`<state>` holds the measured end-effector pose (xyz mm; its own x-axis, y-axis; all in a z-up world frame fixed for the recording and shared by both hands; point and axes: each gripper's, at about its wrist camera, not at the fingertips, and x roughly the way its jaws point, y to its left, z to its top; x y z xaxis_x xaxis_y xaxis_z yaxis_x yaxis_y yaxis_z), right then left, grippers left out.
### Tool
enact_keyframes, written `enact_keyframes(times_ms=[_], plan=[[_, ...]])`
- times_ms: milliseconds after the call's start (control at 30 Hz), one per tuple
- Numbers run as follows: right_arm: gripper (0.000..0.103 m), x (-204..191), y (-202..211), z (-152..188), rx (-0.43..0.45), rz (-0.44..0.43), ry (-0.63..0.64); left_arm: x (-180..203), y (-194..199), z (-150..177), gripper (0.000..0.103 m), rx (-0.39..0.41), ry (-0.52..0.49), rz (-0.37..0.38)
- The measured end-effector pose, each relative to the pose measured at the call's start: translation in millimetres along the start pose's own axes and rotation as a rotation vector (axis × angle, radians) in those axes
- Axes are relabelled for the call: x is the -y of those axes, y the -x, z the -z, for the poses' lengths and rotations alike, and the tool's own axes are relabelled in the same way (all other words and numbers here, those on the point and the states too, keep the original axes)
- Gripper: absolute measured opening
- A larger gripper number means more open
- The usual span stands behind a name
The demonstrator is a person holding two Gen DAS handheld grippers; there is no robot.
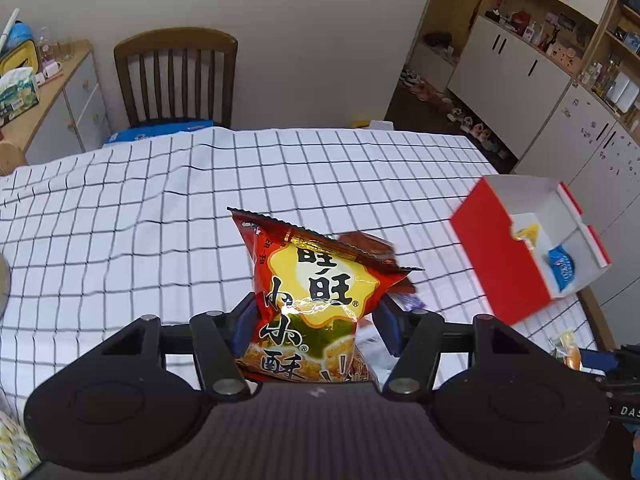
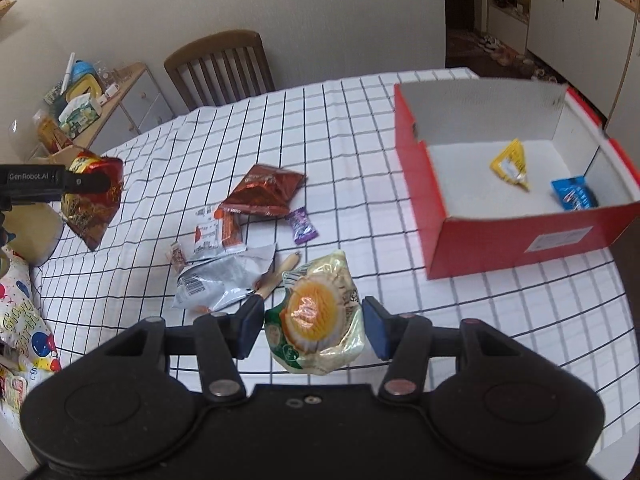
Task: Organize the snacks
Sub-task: 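Carry the chip bag and egg snack over the red shoebox with both tools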
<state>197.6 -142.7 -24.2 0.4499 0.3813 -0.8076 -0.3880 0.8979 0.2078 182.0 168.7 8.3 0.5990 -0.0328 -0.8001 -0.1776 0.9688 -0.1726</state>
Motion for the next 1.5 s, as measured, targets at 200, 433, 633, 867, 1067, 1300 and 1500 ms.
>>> enact_keyframes(times_ms=[200, 433, 633, 867, 1067, 1300, 1500], plan=[[0.052, 21, 20, -10, 0.032, -0.016, 0.026, 41, 11, 4, 0.060, 0.006, 0.018, 0.030], [0.052, 52, 35, -26, 0.055, -0.029, 0.051, 99, 11, 4, 0.060, 0.027, 0.010, 0.069], [0.052, 80, 40, -40, 0.064, -0.027, 0.077, 147, 0, 2, 0.060, 0.024, 0.007, 0.100], [0.052, 112, 42, -54, 0.075, -0.028, 0.094, 196, -10, -7, 0.060, 0.042, -0.002, 0.121], [0.052, 142, 45, -68, 0.084, -0.024, 0.107, 233, -23, -16, 0.060, 0.042, -0.009, 0.128], [0.052, 179, 48, -86, 0.104, 0.000, 0.118, 275, -43, -21, 0.060, 0.028, -0.032, 0.127], [0.052, 208, 44, -102, 0.118, 0.032, 0.101, 309, -69, -30, 0.060, -0.010, -0.055, 0.124]])
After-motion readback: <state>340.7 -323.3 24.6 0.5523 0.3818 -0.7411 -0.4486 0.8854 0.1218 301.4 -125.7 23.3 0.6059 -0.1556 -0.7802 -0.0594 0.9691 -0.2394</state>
